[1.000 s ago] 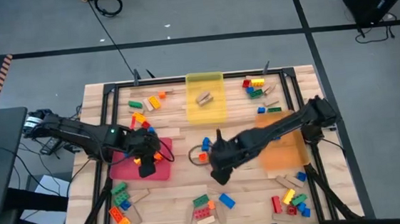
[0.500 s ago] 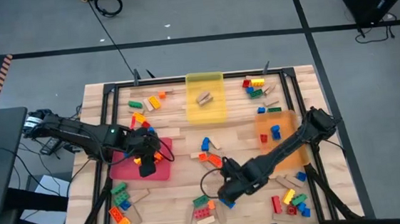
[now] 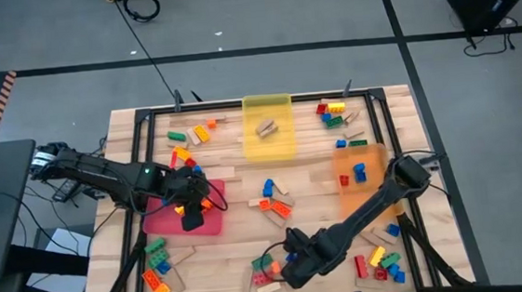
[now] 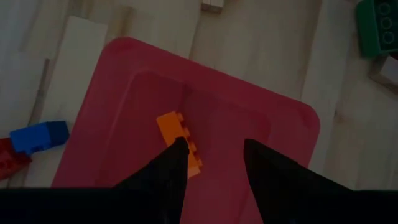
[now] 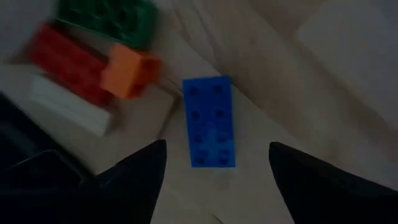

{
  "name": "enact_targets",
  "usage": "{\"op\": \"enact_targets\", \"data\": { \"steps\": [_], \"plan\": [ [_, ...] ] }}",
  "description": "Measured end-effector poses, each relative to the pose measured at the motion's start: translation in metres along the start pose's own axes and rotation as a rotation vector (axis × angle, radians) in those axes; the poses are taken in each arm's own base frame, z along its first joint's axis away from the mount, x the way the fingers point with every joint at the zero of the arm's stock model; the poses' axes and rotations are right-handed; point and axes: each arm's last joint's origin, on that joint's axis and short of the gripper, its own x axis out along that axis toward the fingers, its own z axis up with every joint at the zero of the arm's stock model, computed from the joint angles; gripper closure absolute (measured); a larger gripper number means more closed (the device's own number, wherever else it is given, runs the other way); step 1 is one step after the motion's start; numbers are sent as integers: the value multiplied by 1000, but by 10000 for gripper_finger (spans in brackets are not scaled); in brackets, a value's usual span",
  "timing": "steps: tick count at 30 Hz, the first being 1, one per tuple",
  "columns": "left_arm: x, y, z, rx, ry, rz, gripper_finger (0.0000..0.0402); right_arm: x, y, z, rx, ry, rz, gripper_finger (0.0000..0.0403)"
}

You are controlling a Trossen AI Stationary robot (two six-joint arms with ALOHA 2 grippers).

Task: Sort blocks by size
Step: Put the 3 stud blue game piece into the pink bin

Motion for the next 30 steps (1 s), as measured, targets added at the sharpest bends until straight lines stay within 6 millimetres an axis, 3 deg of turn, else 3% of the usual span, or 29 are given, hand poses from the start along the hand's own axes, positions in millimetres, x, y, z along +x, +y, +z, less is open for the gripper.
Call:
{"op": "enact_targets", "data": {
  "steps": [10,30],
  "plan": [
    [0,0,0,-3,0,-6,236,27,4,-1,1,30,-11,102],
    [0,-1,1,-22,-7,-16,236,36,2,1,-138,-49,4,144]
  ]
}}
